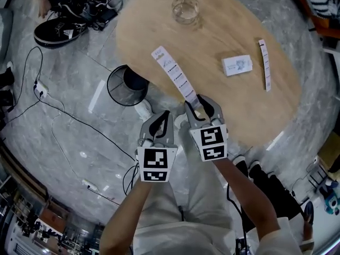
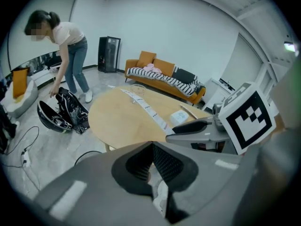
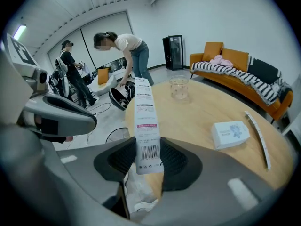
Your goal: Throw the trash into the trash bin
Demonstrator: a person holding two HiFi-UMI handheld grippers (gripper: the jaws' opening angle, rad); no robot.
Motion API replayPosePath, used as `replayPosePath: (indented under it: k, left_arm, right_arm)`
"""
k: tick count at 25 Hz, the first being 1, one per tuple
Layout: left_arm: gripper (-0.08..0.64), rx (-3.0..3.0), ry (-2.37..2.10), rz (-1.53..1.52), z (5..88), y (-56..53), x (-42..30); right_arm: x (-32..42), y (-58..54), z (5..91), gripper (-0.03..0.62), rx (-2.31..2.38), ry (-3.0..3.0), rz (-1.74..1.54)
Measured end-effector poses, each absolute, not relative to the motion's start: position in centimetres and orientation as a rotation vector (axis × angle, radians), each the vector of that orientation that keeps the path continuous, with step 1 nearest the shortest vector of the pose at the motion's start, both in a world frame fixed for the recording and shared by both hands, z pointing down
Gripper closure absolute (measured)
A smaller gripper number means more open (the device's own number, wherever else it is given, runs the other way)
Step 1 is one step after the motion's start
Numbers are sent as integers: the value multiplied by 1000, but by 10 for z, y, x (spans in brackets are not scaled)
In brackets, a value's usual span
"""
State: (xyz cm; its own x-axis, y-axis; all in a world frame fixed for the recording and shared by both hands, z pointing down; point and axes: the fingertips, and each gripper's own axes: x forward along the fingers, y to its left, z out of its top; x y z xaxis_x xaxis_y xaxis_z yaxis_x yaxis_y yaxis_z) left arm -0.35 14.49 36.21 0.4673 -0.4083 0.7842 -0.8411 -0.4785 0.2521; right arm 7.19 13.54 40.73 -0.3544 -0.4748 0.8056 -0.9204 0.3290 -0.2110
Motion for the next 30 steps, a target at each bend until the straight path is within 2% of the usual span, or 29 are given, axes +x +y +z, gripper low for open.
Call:
replayPosePath:
  k: [15,30]
  left_arm:
    - [560,1932,-1187,850,397,144,-113]
    - [560,1778,-1261,807,466,159,-191]
  right_arm:
    - [-43,142,432,405,1006,-2010,891]
    - [-121,166,516,403,815,-1906,979]
